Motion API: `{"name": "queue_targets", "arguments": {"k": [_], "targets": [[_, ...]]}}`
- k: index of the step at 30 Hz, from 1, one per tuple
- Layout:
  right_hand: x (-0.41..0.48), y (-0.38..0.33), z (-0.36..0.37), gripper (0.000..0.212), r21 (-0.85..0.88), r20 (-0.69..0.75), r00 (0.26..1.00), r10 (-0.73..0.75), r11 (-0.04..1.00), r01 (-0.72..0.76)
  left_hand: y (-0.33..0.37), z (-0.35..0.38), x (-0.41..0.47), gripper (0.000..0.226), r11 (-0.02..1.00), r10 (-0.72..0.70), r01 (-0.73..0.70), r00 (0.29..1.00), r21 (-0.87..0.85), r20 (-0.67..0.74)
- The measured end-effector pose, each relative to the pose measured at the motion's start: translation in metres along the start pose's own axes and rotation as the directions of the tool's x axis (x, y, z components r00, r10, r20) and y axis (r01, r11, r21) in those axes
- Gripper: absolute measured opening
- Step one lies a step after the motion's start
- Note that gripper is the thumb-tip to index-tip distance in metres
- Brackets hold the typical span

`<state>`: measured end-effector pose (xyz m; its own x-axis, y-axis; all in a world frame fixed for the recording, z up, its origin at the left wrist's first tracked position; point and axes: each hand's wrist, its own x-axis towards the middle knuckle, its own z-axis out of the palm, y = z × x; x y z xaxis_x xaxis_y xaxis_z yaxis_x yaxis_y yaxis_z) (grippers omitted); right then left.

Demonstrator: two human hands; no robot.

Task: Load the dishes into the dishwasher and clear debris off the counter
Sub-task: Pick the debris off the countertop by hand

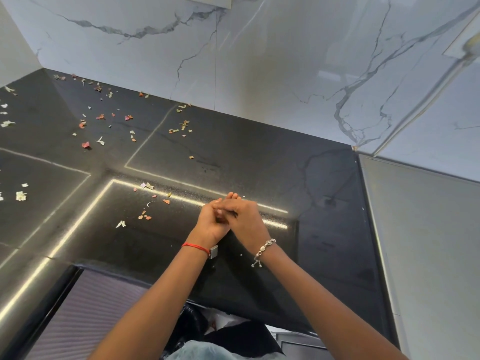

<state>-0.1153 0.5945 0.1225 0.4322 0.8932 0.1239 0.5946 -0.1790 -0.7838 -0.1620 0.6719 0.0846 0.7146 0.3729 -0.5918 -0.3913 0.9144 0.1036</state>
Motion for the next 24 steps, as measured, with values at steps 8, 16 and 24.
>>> {"name": "queue_targets", "arguments": {"k": [8,16,24], "targets": [[0.004,0.019,-0.010,0.012,0.119,-0.389,0.920,0.051,0.993,-0.005,0.000,-0.001,-0.001,0.034,1.000,0.008,-0.008,1.000,-0.003,0.000],[0.026,0.073,-0.016,0.046,-0.306,0.196,0.951,0.238,0.936,-0.171,0.011,-0.012,-0.013,0.036,0.999,0.033,-0.033,0.999,0.000,-0.011],[-0.025,0.071,-0.025,0.046,-0.283,0.485,0.871,0.081,0.957,0.069,0.010,-0.015,-0.023,0.036,0.999,0.042,-0.042,0.999,0.013,-0.007]]}}
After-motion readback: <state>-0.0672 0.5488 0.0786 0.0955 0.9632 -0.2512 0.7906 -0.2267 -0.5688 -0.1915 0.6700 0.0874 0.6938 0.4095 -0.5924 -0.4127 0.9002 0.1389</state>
